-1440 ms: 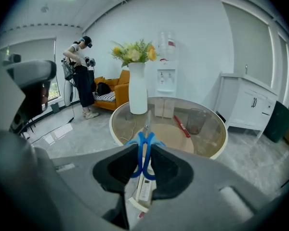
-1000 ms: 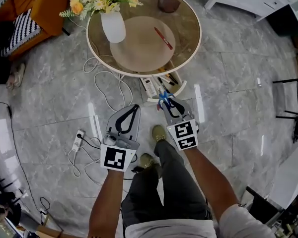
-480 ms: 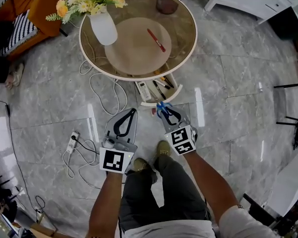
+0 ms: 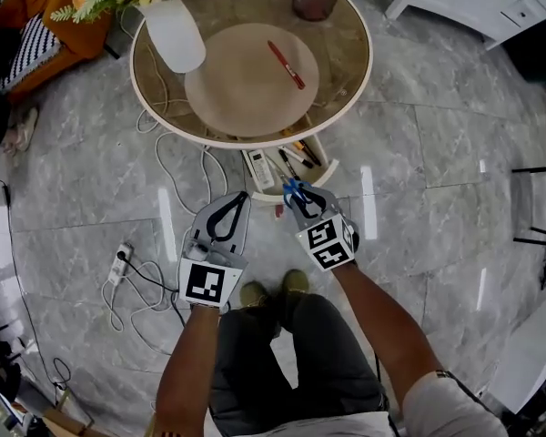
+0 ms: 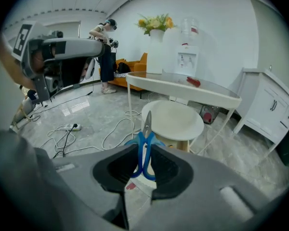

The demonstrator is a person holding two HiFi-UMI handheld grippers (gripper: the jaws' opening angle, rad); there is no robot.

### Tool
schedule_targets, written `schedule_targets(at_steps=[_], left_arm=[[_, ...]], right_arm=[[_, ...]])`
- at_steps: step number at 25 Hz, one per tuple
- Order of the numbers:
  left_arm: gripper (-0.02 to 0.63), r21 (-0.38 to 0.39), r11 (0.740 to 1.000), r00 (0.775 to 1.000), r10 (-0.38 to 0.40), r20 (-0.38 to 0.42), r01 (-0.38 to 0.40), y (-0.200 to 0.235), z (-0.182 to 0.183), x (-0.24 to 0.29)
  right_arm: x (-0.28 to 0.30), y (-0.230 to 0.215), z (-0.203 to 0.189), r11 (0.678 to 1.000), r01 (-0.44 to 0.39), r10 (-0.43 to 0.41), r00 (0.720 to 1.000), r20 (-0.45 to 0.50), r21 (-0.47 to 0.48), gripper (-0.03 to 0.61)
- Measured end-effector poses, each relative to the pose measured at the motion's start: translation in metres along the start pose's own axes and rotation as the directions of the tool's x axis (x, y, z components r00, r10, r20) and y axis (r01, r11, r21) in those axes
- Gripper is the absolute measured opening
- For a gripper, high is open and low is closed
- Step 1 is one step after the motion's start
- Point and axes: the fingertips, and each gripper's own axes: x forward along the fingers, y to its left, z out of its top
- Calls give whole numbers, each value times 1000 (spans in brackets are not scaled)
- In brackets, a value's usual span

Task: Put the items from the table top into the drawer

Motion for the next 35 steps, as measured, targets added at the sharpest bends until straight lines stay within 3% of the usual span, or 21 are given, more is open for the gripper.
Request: schedule_targets(at_steps=[11, 26, 35], left_arm=[[0, 18, 1000, 1000, -24, 19, 23, 28, -75, 39], [0, 49, 998, 993, -35, 110, 30, 48, -128, 96], [0, 80, 996, 988, -36, 149, 24, 57, -154, 104]], right_arm=[[89, -20, -43, 1000, 7, -8, 998, -62, -18, 83], [172, -44, -90, 994, -53, 32, 980, -196, -99, 84], [213, -43, -111, 980, -128, 68, 936, -346, -152, 84]])
